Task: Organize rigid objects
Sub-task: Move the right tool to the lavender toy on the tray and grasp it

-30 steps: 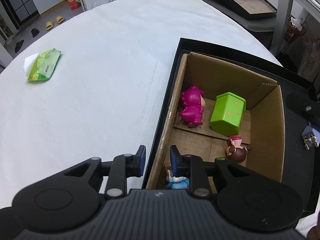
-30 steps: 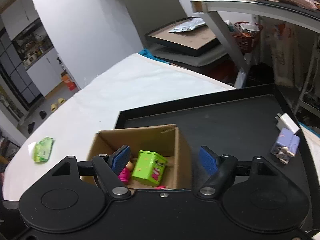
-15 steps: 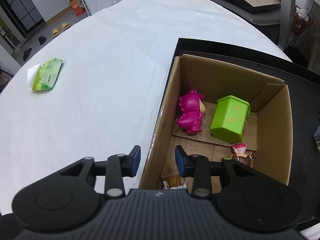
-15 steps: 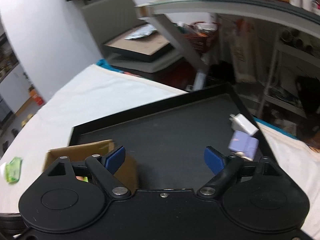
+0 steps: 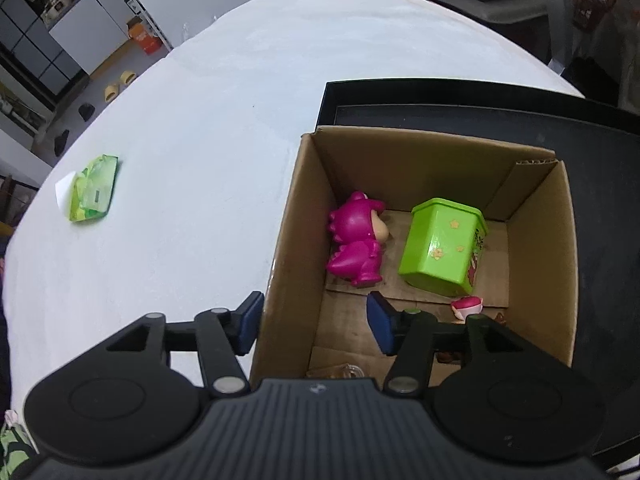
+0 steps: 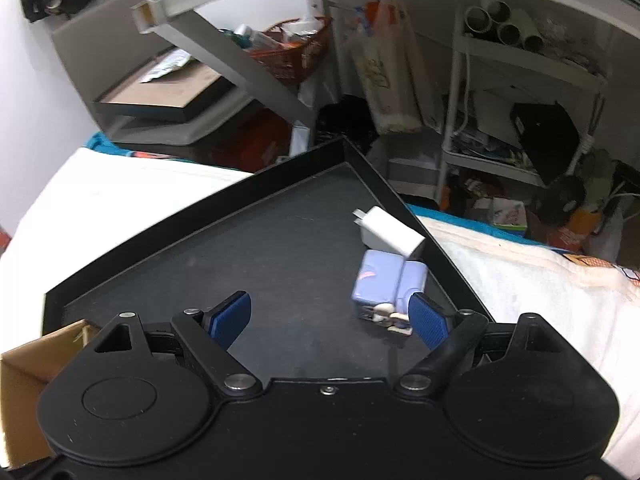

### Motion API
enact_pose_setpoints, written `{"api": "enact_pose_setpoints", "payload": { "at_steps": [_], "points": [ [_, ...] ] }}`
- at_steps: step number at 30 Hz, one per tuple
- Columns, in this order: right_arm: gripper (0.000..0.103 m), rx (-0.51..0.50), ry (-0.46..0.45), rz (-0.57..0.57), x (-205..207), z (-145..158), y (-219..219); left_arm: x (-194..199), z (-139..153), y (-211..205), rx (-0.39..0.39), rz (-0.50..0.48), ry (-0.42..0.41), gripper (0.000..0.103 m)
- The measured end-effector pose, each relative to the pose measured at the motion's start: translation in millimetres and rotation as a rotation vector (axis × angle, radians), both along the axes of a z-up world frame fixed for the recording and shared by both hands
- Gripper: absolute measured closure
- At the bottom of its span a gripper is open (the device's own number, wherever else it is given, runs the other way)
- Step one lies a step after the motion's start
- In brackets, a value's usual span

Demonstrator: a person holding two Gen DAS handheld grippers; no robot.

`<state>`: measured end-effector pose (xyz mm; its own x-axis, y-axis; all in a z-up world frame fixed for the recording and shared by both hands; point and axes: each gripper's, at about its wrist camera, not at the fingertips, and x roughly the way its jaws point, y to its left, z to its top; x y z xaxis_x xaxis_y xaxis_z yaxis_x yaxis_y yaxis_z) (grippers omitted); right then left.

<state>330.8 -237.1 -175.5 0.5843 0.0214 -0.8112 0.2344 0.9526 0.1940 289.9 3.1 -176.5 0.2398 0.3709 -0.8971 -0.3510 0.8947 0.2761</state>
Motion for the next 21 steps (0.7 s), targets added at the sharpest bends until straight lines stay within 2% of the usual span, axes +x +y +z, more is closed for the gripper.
{"api": "enact_pose_setpoints", "payload": {
  "at_steps": [6, 10, 13, 14, 16, 21],
  "points": [
    [0.017, -0.02, 0.046, -0.061, 14, -17, -9, 10, -3, 1, 0.009, -0.004, 0.031, 0.046],
    [0.019, -0.045, 0.045, -0.081, 21, -25, -14, 11, -4, 1, 0.007, -0.007, 0.038, 0.046],
    [0.027, -0.075, 0.05, -0.076, 26, -31, -13, 12, -4, 1, 0.005, -0.01, 0.039, 0.046],
    [0.034, -0.077, 0.055, -0.071, 26, -33, -12, 11, -4, 2, 0.002, -0.01, 0.036, 0.046],
    [0.057, -0.099, 0.07, -0.066, 27, -36, -12, 10, -3, 2, -0.004, -0.011, 0.03, 0.046],
    [0.059, -0.056, 0.029, -0.063, 21, -32, -17, 4, -3, 4, -0.016, -0.012, 0.019, 0.046]
  ]
}}
